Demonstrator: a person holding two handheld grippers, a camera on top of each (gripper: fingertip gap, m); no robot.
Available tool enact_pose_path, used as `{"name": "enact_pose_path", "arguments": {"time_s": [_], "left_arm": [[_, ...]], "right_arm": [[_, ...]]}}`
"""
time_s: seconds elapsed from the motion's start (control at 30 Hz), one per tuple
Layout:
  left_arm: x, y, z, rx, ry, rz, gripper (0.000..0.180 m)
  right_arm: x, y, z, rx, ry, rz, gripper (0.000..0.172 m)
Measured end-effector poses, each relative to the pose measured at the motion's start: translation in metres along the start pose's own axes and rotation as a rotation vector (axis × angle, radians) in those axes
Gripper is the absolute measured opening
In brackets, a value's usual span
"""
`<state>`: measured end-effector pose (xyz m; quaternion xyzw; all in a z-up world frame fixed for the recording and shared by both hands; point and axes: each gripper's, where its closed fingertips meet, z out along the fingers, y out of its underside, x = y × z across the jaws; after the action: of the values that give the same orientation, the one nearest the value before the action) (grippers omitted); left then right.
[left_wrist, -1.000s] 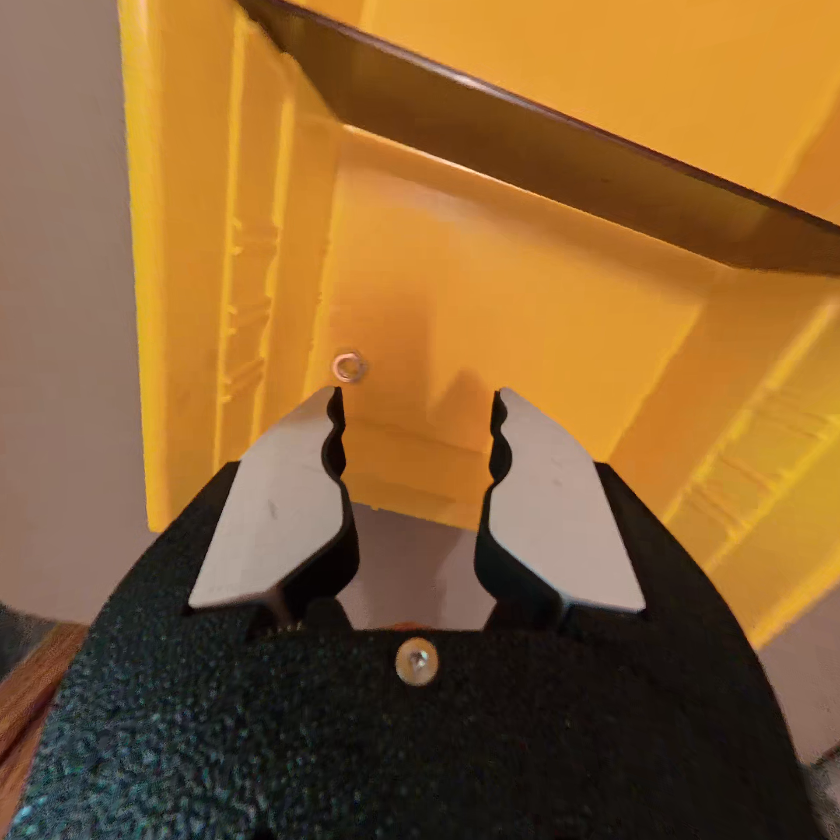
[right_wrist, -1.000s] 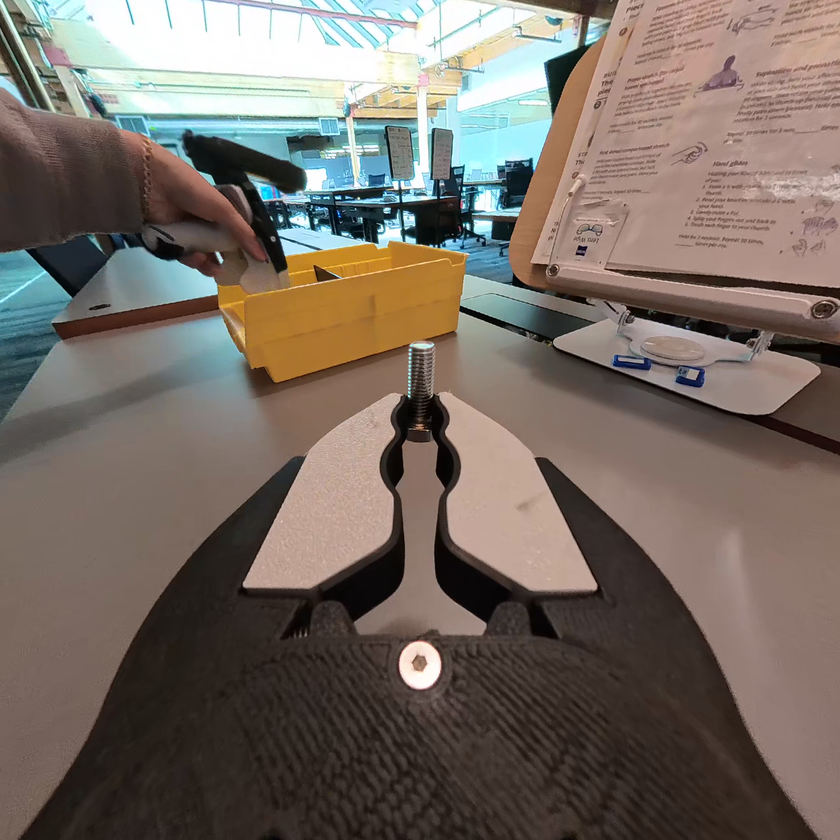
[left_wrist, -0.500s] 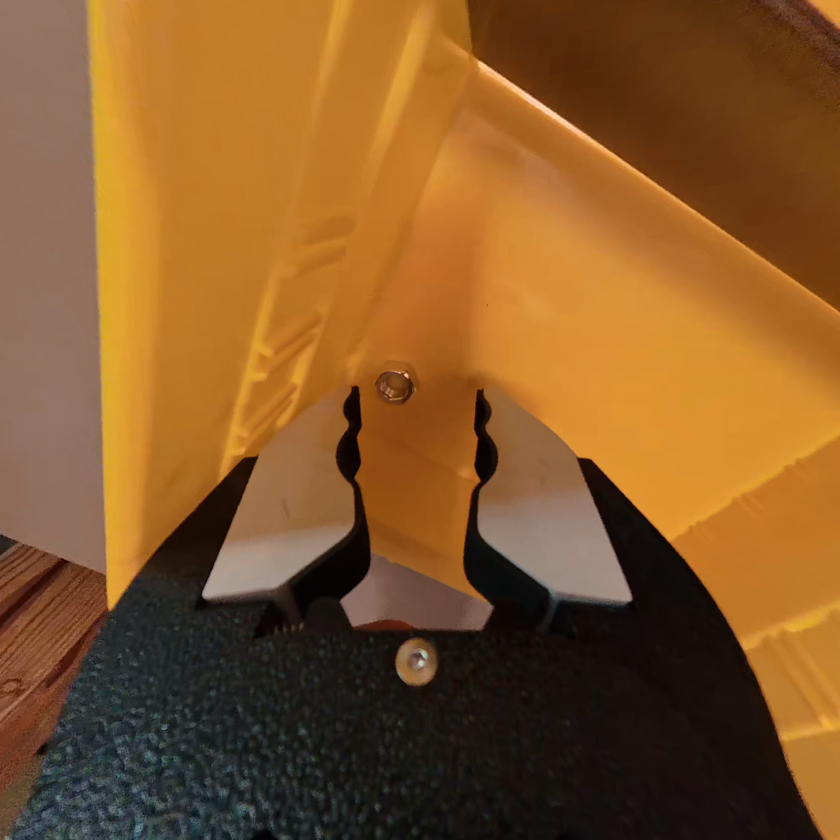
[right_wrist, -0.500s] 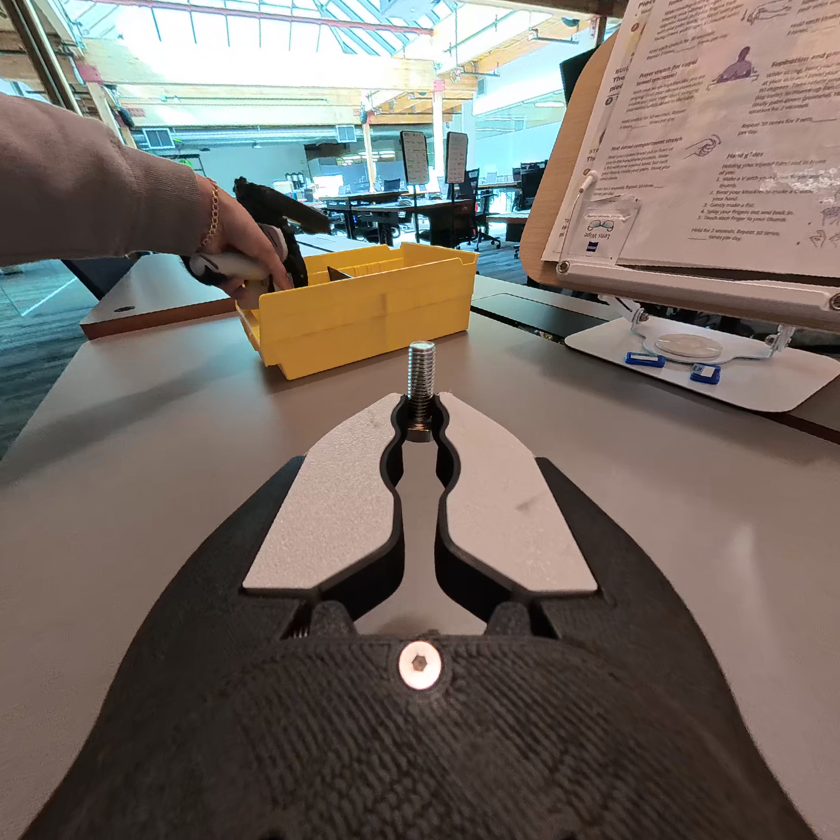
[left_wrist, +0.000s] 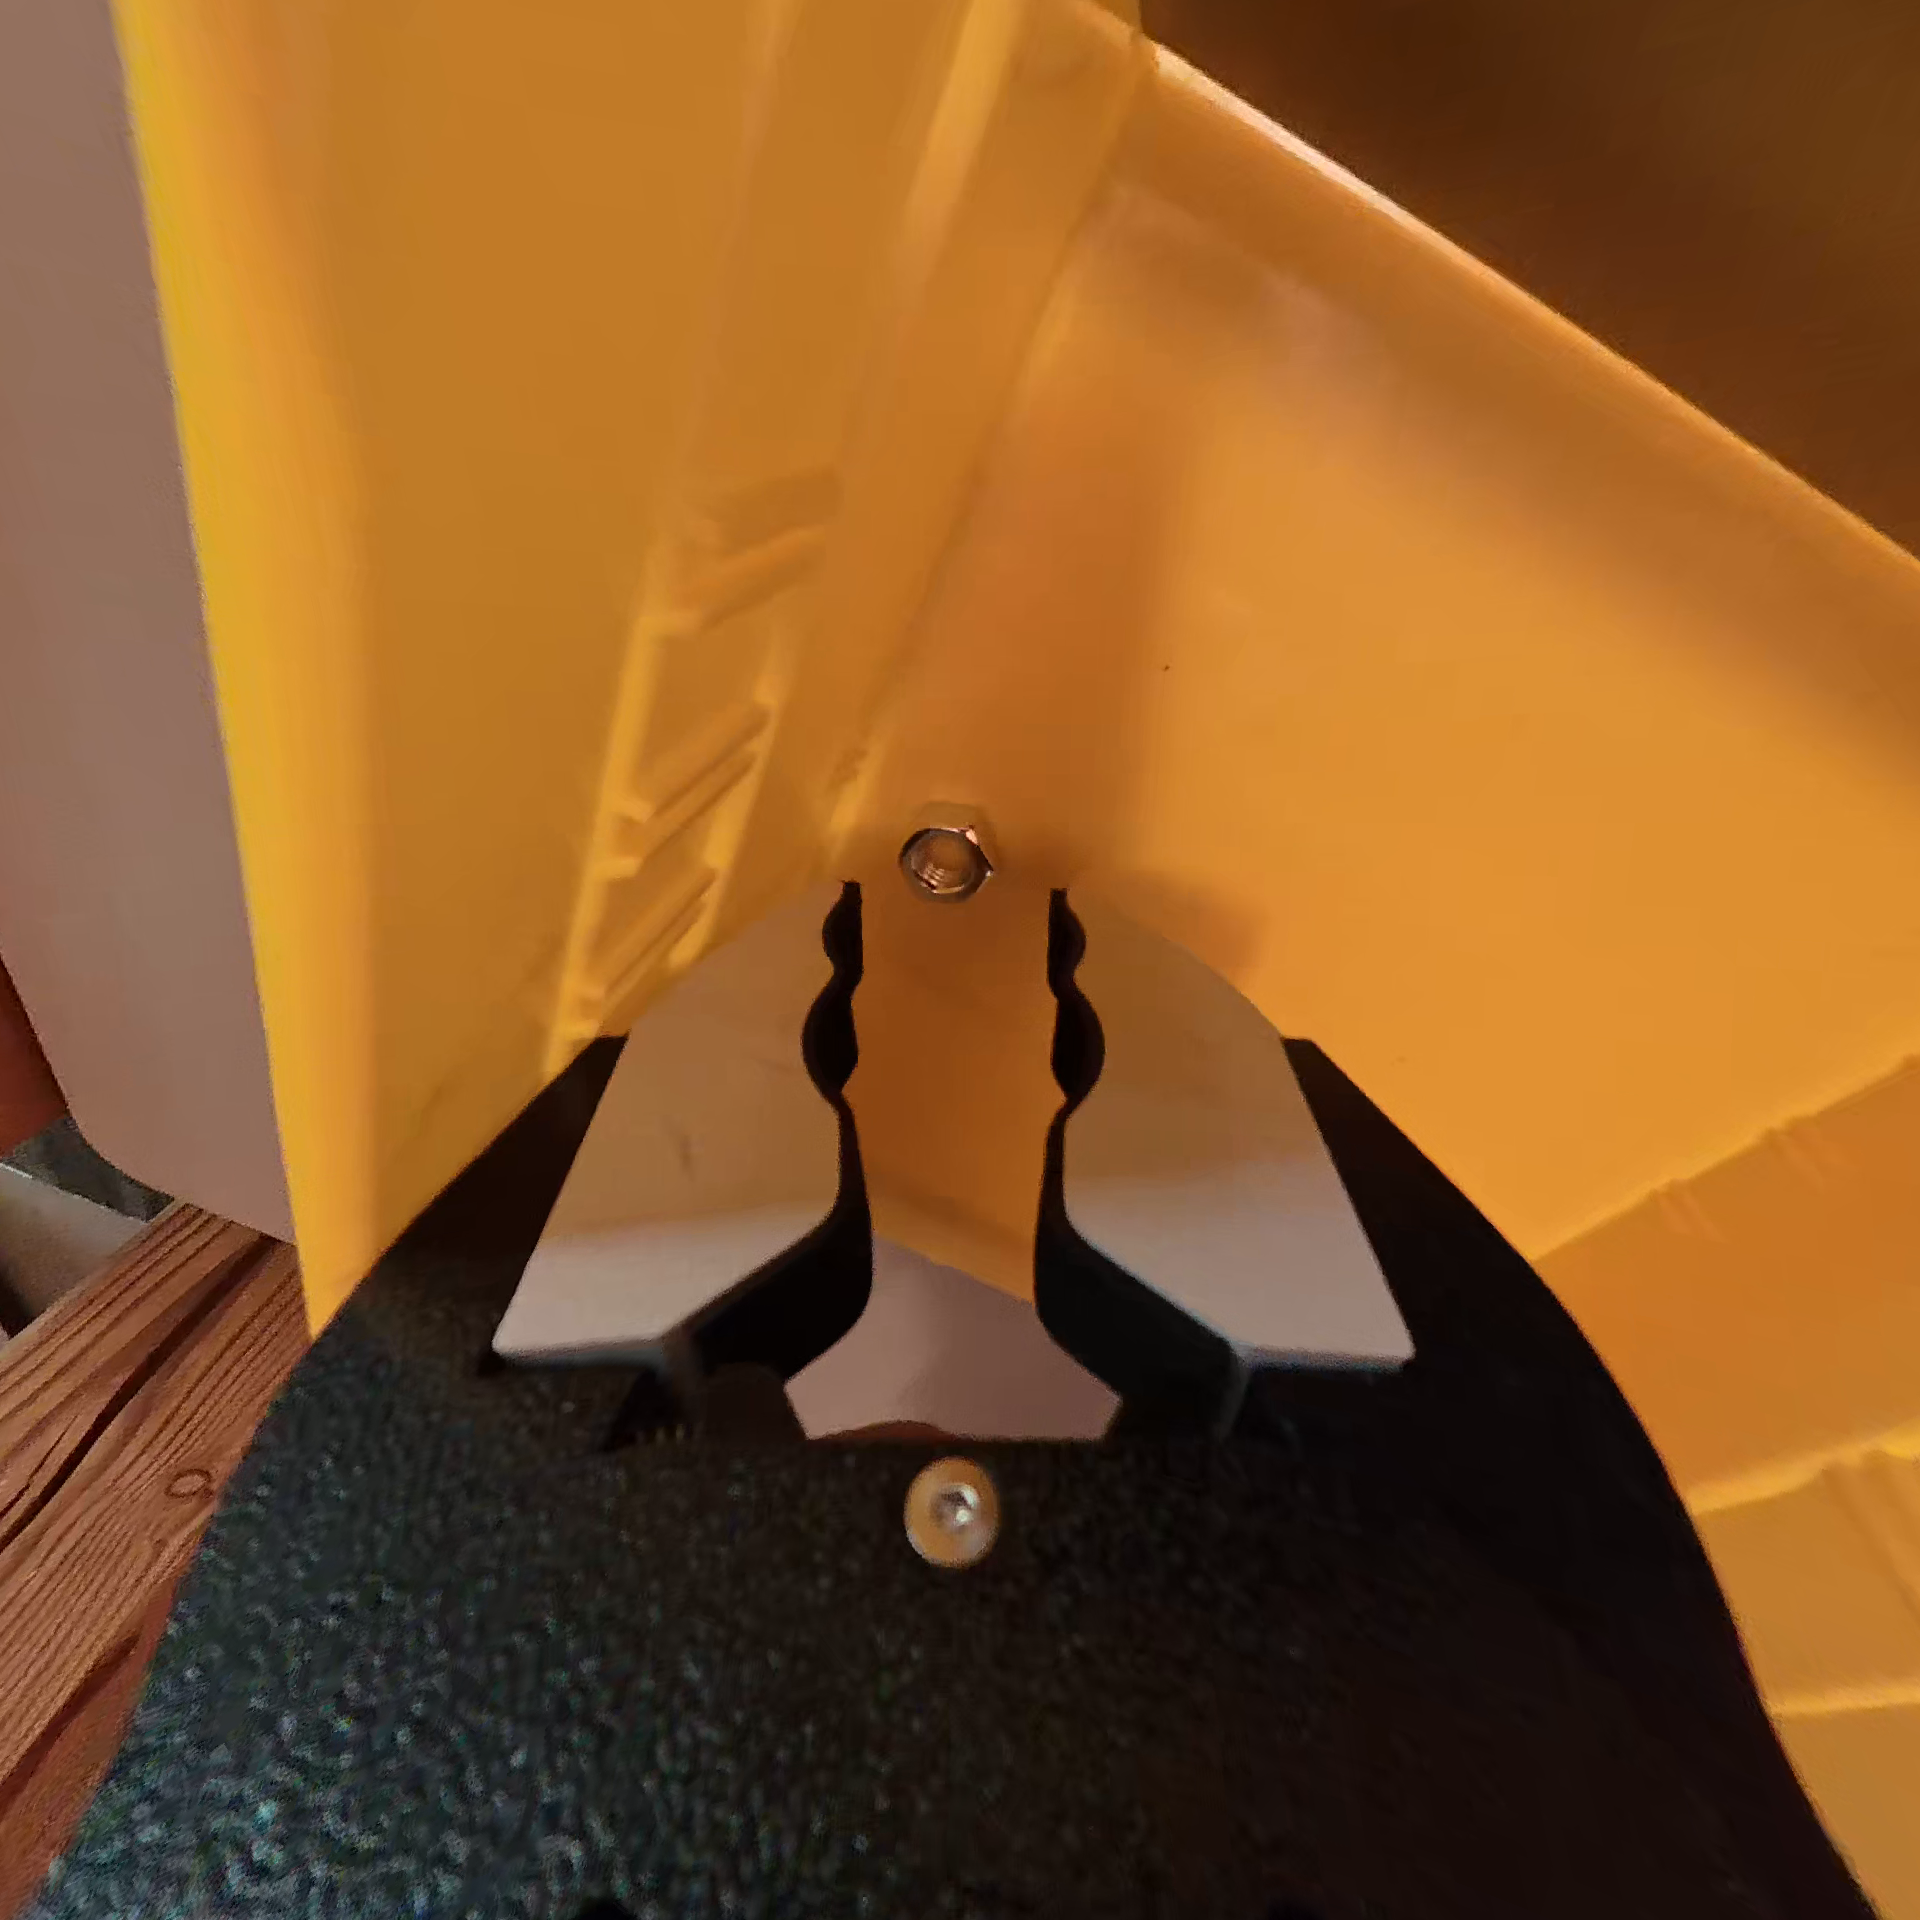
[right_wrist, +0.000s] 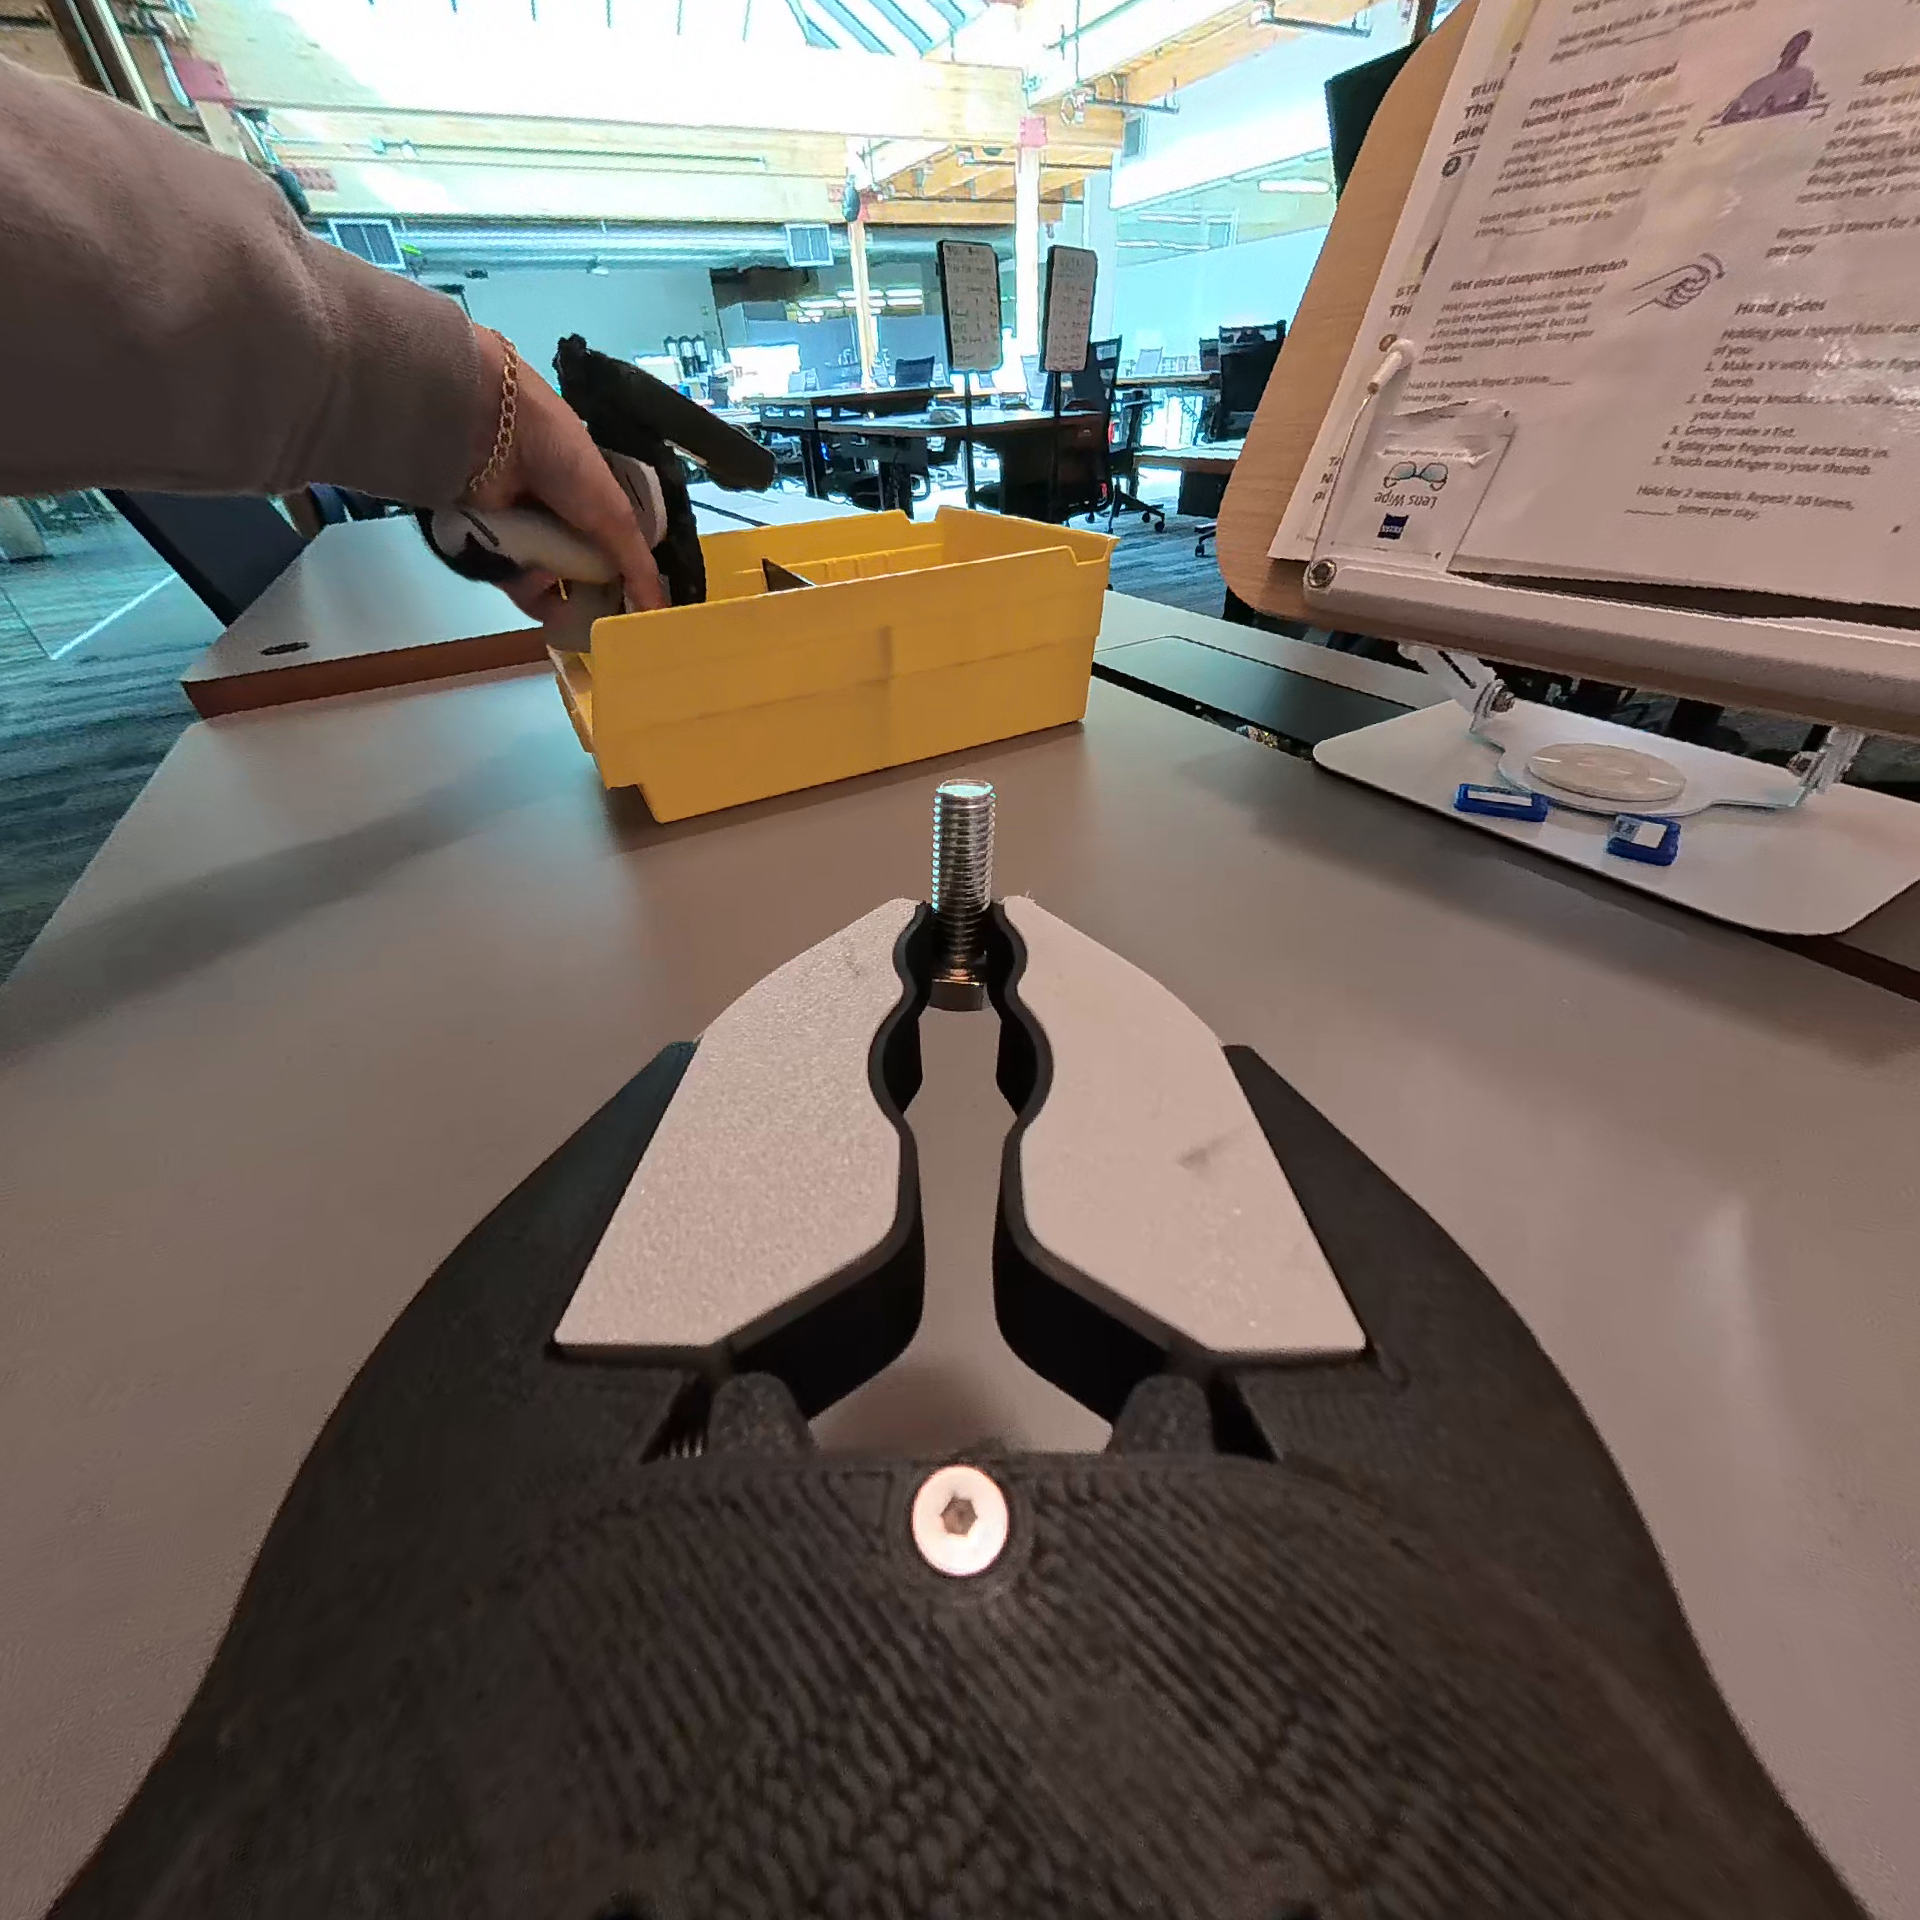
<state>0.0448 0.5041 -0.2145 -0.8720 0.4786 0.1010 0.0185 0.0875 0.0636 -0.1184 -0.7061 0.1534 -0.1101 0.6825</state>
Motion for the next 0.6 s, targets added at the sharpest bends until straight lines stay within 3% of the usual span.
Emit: {"name": "enact_pose_path", "arguments": {"time_s": [0.4,0.6], "left_arm": [[-0.0064,-0.0031,0.0037,-0.026,-0.059,0.073,0.019],[0.0019,-0.0034,0.0016,-0.01,-0.022,0.163,0.013]], "right_arm": [[-0.0035,0.0022,0.0014,-0.018,-0.014,-0.021,0.009],[-0.0026,0.0019,0.0011,-0.015,-0.013,-0.013,0.009]]}}
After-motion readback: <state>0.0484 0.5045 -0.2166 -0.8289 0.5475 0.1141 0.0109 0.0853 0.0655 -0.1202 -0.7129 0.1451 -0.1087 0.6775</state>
